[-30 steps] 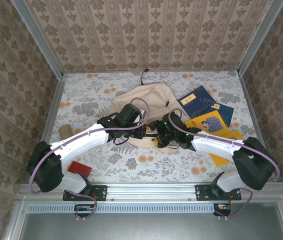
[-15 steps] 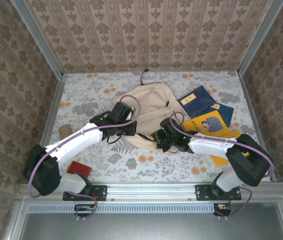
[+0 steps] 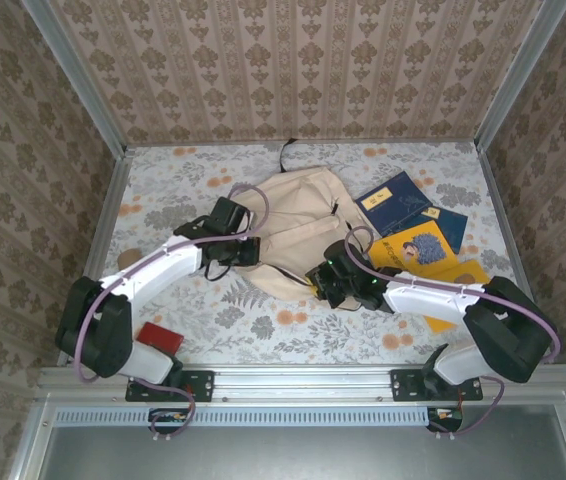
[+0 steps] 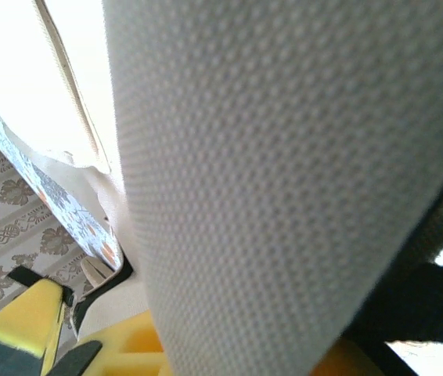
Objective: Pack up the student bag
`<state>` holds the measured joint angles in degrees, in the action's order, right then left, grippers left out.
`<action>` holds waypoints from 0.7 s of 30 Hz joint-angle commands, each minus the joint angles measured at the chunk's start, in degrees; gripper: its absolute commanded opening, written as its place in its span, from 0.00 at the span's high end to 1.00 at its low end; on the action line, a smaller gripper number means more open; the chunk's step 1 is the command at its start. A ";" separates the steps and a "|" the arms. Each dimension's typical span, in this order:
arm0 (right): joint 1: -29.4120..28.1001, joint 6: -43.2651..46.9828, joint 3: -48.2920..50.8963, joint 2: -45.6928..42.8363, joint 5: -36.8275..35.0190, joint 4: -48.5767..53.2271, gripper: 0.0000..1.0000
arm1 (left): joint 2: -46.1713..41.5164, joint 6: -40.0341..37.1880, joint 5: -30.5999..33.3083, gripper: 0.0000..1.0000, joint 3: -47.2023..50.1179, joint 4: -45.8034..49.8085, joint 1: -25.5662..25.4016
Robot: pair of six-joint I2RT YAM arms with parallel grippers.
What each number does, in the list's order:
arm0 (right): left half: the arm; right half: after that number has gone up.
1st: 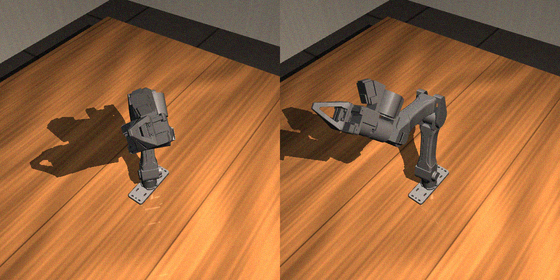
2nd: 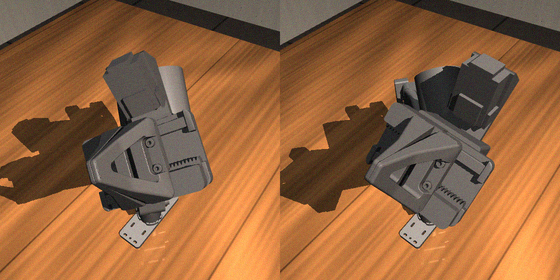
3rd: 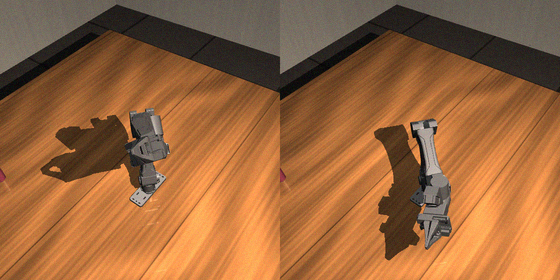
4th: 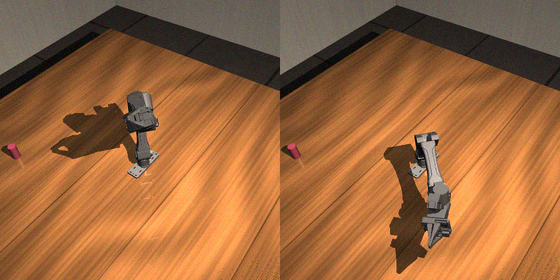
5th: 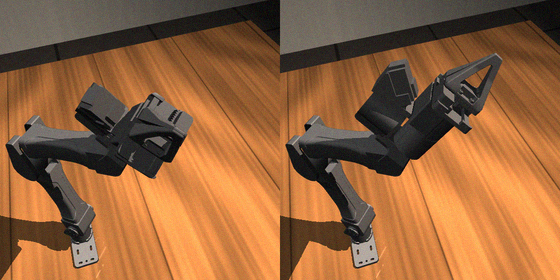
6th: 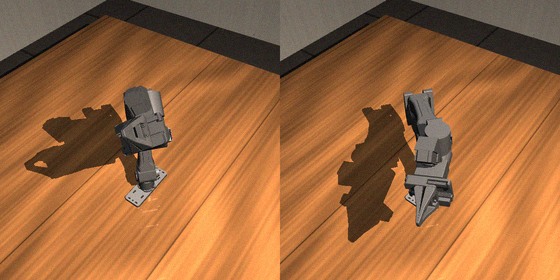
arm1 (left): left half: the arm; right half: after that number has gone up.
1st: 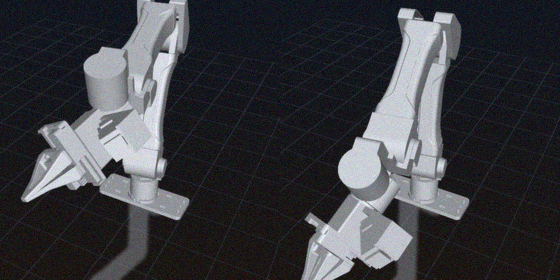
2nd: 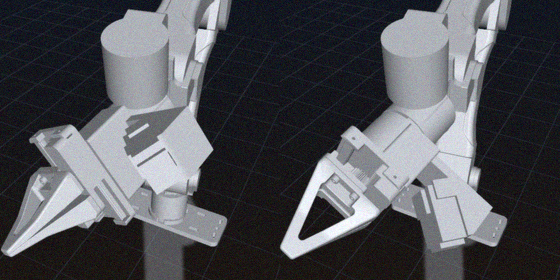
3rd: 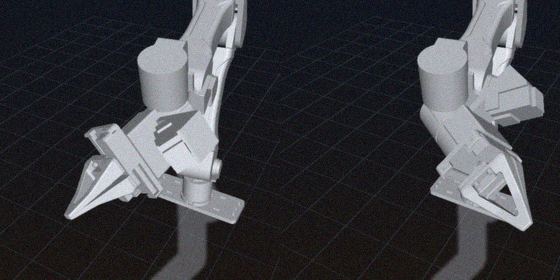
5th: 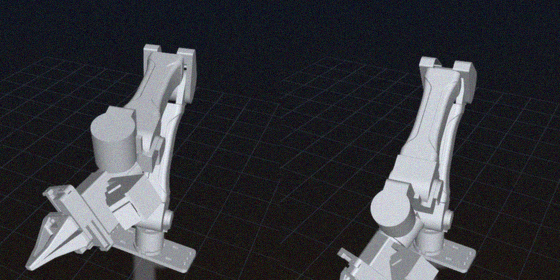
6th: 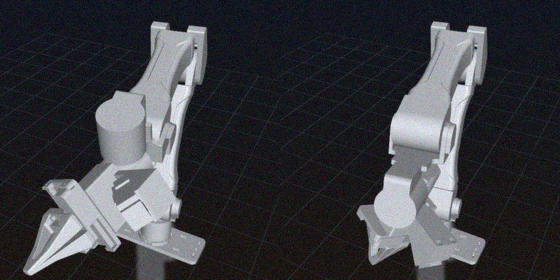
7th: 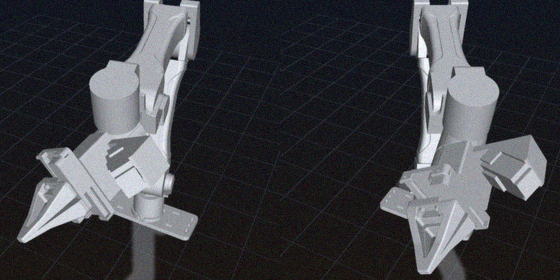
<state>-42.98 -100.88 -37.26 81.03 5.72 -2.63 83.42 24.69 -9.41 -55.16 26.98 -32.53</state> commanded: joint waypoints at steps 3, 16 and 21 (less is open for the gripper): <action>-0.01 3.88 0.43 -0.96 -2.81 12.02 0.81 | 3.99 -3.00 7.01 1.00 -0.45 -2.07 3.84; 0.09 8.08 -2.11 -0.02 -2.13 10.47 0.84 | 9.43 -1.23 16.08 1.00 -4.95 0.15 8.26; 0.14 10.96 -3.62 0.37 -2.67 13.35 0.89 | 9.76 -3.22 11.20 1.00 -4.99 -2.18 8.87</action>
<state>-43.03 -92.90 -40.75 81.10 4.86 0.43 92.75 23.83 -5.32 -59.13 26.50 -27.18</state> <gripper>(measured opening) 0.116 0.043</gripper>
